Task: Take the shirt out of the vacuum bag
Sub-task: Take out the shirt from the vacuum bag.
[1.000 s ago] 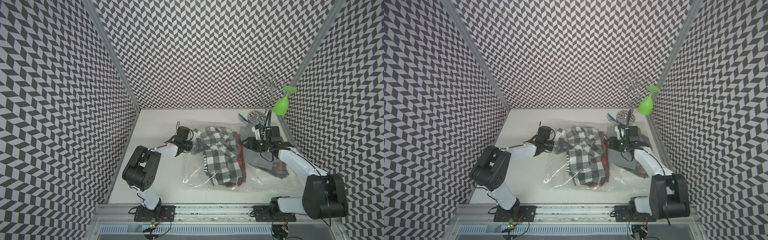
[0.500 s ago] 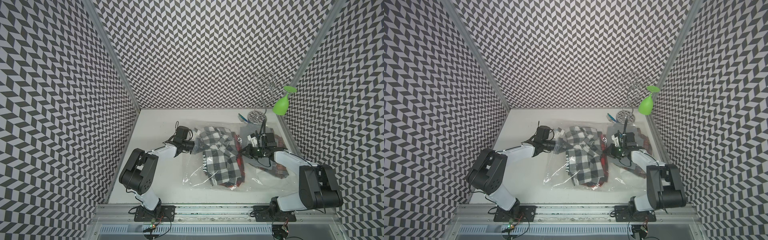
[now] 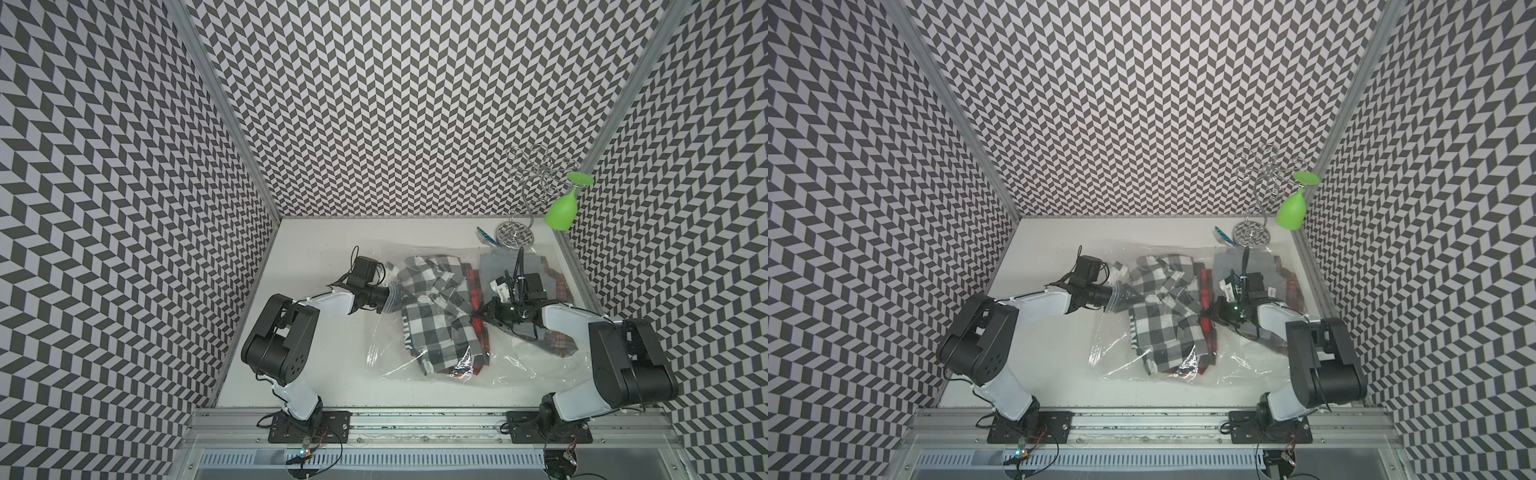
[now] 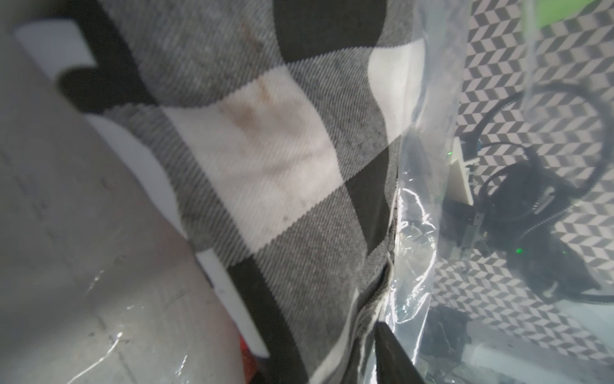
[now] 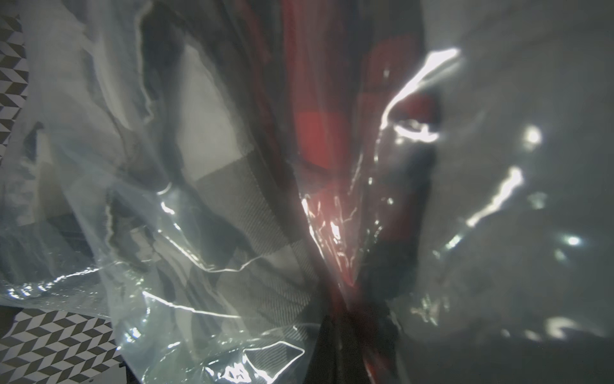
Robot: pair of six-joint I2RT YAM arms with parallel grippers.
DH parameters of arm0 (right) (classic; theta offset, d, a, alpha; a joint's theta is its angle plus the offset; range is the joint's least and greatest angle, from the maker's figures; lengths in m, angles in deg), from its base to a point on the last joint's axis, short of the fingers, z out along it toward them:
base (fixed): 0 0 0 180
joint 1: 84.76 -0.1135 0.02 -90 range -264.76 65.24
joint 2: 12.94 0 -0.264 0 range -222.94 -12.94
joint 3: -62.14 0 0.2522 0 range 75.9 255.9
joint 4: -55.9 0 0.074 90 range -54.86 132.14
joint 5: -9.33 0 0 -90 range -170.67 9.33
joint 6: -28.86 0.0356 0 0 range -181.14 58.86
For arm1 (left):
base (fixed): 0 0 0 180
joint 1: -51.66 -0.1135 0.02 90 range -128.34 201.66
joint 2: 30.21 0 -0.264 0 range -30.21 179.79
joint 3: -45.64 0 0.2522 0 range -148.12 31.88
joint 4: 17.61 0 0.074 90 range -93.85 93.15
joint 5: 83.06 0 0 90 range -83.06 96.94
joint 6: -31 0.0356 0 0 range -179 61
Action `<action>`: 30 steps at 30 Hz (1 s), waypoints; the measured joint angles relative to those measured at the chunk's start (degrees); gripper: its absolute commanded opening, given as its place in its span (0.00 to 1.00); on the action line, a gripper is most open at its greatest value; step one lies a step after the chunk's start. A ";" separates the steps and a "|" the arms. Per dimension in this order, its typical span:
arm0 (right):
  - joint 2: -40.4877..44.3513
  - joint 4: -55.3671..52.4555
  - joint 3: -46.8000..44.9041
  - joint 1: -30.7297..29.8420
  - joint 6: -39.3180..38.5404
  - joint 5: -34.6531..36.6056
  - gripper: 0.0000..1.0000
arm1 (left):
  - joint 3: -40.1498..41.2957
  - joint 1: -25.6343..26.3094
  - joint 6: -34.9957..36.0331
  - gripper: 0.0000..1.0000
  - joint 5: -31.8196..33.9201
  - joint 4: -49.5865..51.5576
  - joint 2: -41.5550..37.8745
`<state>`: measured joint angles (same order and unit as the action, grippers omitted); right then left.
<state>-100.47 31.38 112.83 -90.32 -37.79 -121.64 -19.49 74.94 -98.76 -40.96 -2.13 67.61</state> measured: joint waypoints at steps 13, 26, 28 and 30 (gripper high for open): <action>-1.03 -0.85 0.87 0.00 -1.31 0.72 0.04 | -0.55 0.98 -0.22 0.42 0.44 4.39 -5.60; -1.70 -0.94 1.09 0.00 -1.33 0.70 0.04 | 2.75 2.32 -0.72 0.43 0.28 5.81 -8.24; -1.70 -0.94 1.09 0.00 -1.36 0.70 0.04 | 3.19 2.34 -0.61 0.41 0.31 6.19 -8.33; -1.70 -0.96 1.09 0.00 -1.33 0.70 0.04 | 3.48 2.34 -0.59 0.35 0.35 6.34 -8.33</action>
<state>-102.17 30.42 113.92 -90.32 -39.12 -120.94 -16.02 77.28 -99.35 -40.61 4.20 59.28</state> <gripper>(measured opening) 0.049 0.403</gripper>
